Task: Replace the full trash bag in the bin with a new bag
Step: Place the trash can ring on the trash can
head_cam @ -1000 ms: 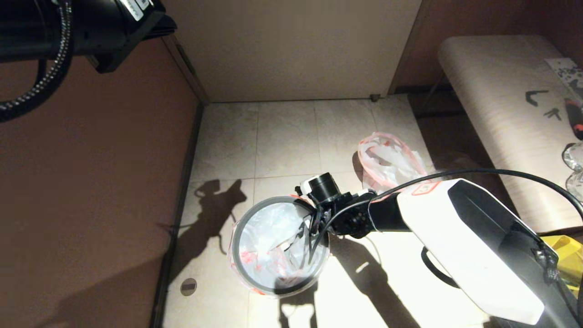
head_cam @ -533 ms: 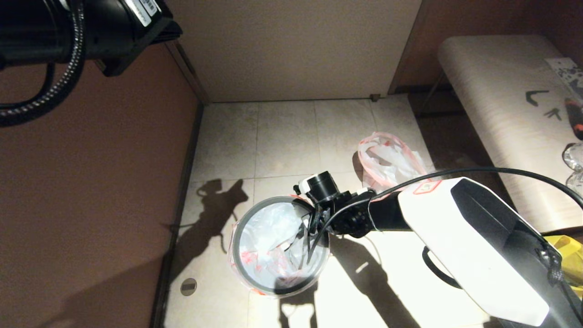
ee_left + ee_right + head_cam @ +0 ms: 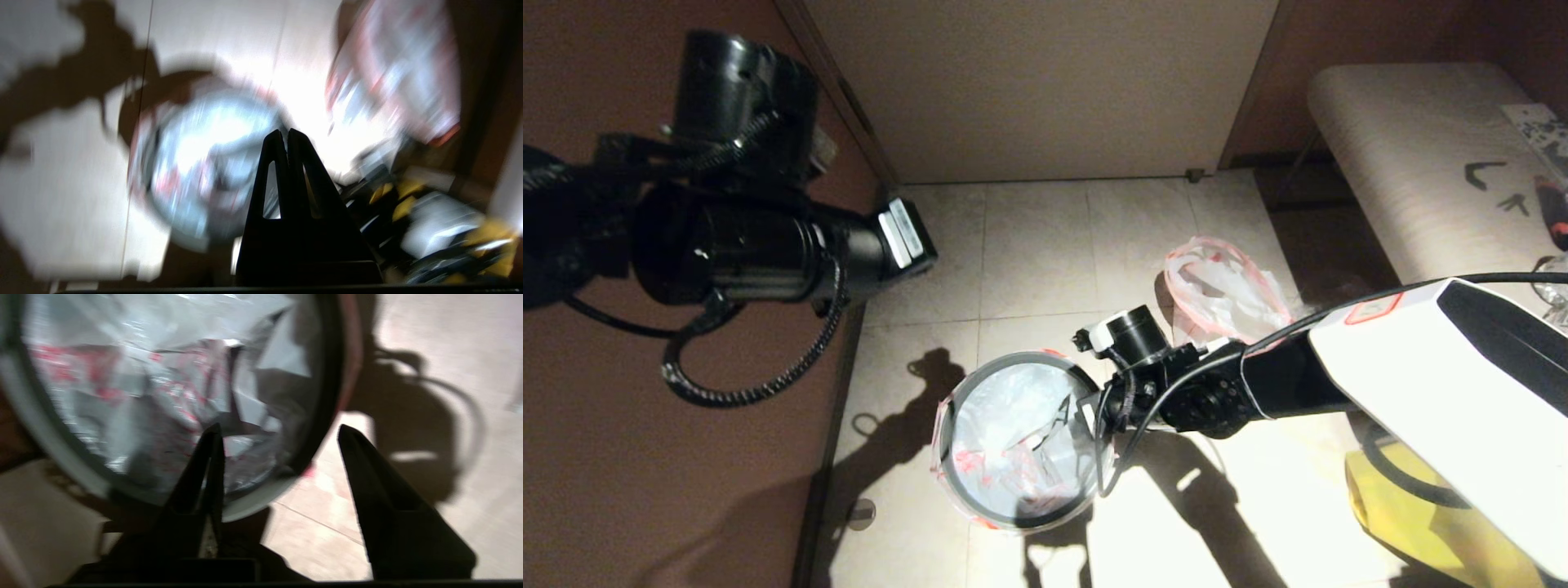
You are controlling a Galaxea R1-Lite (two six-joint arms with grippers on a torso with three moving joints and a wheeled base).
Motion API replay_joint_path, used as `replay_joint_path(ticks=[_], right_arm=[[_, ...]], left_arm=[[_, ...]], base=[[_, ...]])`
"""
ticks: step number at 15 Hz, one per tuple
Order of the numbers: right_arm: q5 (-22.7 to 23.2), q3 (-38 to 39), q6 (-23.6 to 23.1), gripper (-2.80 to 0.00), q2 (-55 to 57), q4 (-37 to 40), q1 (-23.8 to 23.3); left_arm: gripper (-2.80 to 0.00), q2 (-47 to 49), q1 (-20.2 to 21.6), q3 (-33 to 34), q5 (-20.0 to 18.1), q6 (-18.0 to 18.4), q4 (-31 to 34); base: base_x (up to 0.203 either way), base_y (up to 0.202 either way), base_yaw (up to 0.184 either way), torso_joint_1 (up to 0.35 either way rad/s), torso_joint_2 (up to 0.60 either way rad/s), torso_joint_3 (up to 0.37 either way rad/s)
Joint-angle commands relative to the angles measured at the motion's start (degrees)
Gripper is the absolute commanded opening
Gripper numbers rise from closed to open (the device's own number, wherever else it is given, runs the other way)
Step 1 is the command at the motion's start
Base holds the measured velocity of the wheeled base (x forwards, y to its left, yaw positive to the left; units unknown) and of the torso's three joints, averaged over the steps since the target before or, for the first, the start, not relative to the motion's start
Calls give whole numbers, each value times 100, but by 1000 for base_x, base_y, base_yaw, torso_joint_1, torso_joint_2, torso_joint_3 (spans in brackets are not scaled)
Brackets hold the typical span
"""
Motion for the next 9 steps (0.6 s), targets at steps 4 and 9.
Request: replay_joint_path(ticks=[4, 9], right_arm=[[1499, 462, 53, -280, 130, -948, -615], [1770, 84, -107, -280, 597, -1126, -786]], left_arm=[[-280, 486, 354, 2267, -1103, -404, -1194], [-280, 1580, 1021, 3303, -2010, -158, -2731]], base=[[0, 0, 0, 0, 0, 0], [0, 0, 0, 0, 0, 0]])
